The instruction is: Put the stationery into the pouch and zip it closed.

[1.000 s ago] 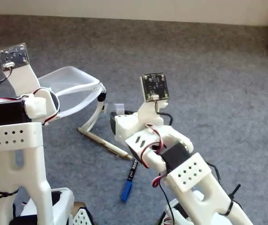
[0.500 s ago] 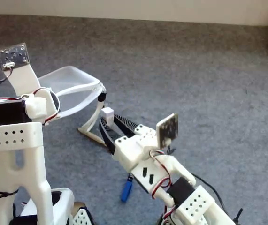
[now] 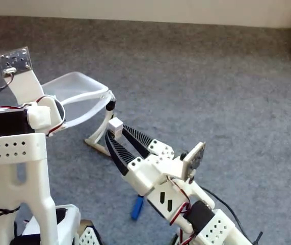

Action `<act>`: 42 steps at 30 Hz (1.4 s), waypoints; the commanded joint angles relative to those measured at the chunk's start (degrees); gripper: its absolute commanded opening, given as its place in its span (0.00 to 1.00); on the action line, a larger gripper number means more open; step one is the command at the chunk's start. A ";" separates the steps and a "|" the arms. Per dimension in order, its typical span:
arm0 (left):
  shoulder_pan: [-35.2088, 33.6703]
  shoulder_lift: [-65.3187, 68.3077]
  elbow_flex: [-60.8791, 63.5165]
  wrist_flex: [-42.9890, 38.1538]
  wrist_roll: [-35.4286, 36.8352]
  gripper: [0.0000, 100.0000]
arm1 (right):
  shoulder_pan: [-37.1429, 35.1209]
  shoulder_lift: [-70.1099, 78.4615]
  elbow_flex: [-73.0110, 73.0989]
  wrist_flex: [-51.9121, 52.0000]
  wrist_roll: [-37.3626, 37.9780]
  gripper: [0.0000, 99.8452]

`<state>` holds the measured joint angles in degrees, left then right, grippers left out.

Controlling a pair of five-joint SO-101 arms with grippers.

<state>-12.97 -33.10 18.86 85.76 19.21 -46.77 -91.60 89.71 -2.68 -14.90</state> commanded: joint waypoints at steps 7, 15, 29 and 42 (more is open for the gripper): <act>7.96 -1.19 -0.57 0.18 -0.18 0.01 | -0.48 -1.36 1.80 -12.44 0.79 0.02; 7.96 -1.27 -1.10 1.32 -0.18 0.01 | 1.10 -1.27 1.80 -12.44 0.79 0.02; 7.78 -1.27 -0.75 0.97 -0.18 0.01 | 2.59 -1.27 1.45 -12.44 0.44 0.02; 7.60 -1.27 -0.75 0.88 -0.18 0.01 | 2.59 -1.19 0.31 -12.44 0.44 0.02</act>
<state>-6.46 -33.10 18.86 86.55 19.21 -44.84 -91.69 92.26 -13.23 -14.90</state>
